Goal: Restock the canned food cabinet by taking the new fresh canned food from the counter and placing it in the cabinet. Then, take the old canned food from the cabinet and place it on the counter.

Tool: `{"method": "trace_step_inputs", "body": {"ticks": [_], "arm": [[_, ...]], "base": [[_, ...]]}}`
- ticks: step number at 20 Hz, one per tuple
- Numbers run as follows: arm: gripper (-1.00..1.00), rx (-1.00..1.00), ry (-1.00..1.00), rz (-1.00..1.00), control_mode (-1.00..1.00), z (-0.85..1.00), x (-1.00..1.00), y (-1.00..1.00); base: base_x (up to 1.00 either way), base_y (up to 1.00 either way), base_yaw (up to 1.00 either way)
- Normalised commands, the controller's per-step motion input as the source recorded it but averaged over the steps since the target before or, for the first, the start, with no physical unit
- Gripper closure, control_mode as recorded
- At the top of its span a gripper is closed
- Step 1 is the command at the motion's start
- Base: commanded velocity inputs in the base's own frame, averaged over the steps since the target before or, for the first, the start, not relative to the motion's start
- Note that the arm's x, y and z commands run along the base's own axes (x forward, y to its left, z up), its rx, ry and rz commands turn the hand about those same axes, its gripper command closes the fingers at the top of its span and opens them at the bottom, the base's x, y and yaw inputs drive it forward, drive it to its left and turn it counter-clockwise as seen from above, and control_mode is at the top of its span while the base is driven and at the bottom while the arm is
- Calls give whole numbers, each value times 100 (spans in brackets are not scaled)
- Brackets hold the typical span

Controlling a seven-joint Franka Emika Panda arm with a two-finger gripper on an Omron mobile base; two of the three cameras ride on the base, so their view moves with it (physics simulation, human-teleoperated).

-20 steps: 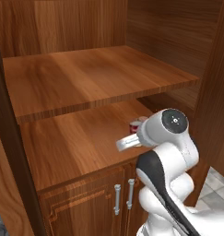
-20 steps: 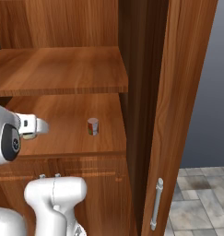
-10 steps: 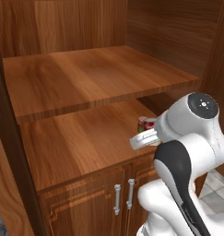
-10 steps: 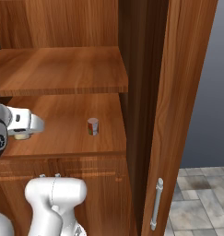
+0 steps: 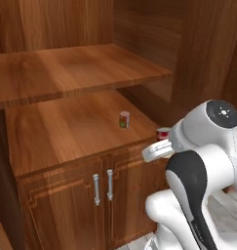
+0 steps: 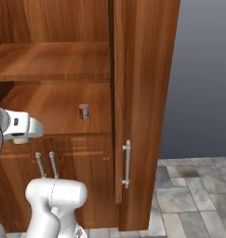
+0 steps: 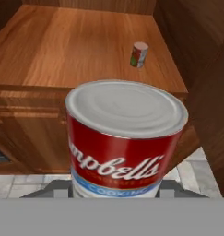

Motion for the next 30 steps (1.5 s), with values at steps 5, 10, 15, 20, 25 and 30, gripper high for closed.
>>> {"method": "trace_step_inputs", "body": {"ticks": [5,10,15,20,25,30], "arm": [[100,0,0,0,100,0,0,0],[100,0,0,0,100,0,0,0],[100,0,0,0,100,0,0,0],[100,0,0,0,100,0,0,0],[100,0,0,0,100,0,0,0],[100,0,0,0,100,0,0,0]], "base": [[-83,-47,39],[-74,-27,82],[-58,-20,94],[-34,-8,99],[3,-5,99],[49,-1,91]]}}
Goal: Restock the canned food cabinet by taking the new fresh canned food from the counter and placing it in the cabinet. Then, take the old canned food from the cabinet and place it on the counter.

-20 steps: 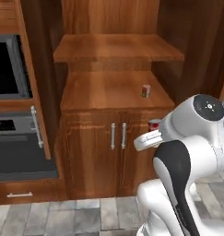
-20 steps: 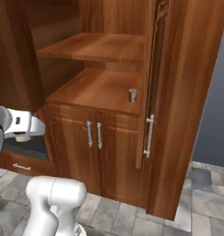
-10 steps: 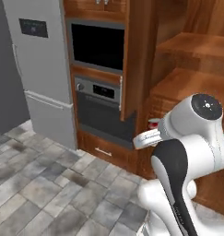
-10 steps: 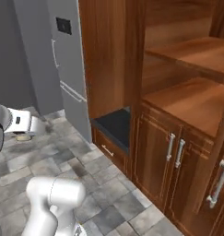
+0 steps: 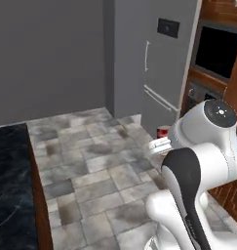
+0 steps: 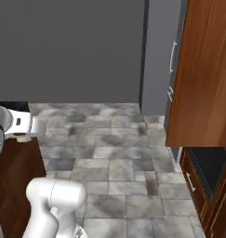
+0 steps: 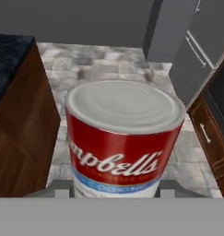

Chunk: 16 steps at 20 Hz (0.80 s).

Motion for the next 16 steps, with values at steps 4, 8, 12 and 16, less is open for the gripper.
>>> {"method": "trace_step_inputs", "body": {"ticks": [4,8,12,16], "arm": [[100,0,0,0,100,0,0,0],[100,0,0,0,100,0,0,0],[100,0,0,0,100,0,0,0],[100,0,0,0,100,0,0,0]], "base": [[63,0,85],[73,0,79],[50,0,84],[26,4,87]]}}
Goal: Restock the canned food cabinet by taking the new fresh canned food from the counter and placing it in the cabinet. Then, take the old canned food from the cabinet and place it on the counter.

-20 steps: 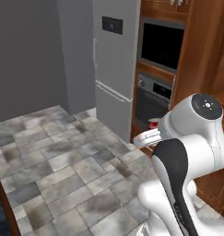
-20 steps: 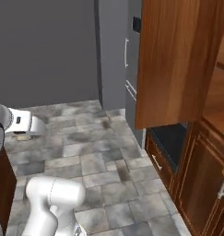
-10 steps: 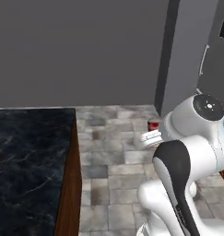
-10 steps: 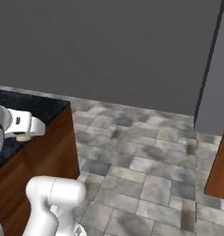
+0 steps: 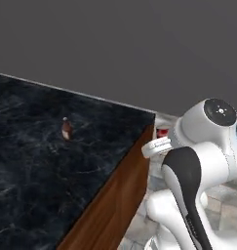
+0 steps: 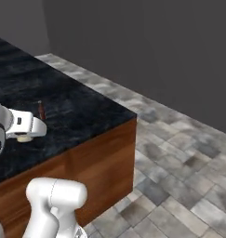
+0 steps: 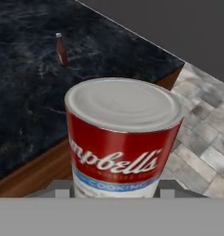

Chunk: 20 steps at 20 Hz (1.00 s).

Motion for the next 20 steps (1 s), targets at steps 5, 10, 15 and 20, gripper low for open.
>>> {"method": "trace_step_inputs", "body": {"ticks": [5,10,15,20], "arm": [[100,0,0,0,100,0,0,0],[100,0,0,0,100,0,0,0],[100,0,0,0,100,0,0,0],[100,0,-4,2,-100,-16,37,1]], "base": [[0,8,90],[21,5,56],[48,0,3],[24,0,1]]}}
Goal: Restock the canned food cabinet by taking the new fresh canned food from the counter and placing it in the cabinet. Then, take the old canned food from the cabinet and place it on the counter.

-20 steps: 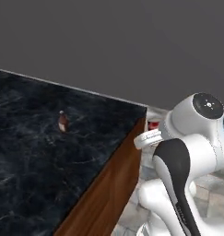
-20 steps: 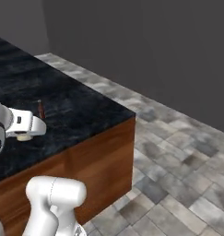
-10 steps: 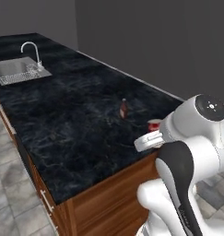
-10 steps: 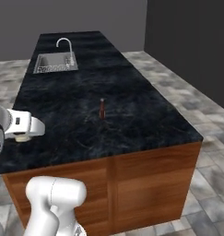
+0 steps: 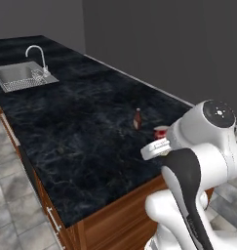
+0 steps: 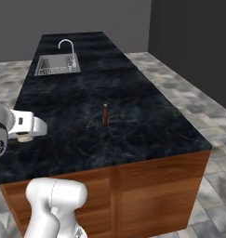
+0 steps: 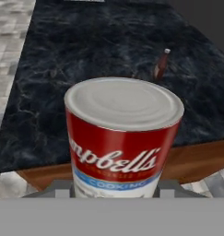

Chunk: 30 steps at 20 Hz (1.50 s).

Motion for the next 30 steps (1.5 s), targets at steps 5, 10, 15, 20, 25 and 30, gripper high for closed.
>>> {"method": "trace_step_inputs", "body": {"ticks": [5,10,15,20,25,30], "arm": [[100,0,-7,1,-100,-45,67,11],[100,0,-8,0,-100,-66,69,24],[100,0,-3,0,-100,-44,46,10],[100,0,0,0,-100,-47,49,0],[100,0,0,0,-100,-30,66,0],[100,0,0,0,-100,-24,66,0]], "base": [[0,0,0],[0,0,0],[0,0,0],[0,0,0],[0,0,0],[0,0,0]]}}
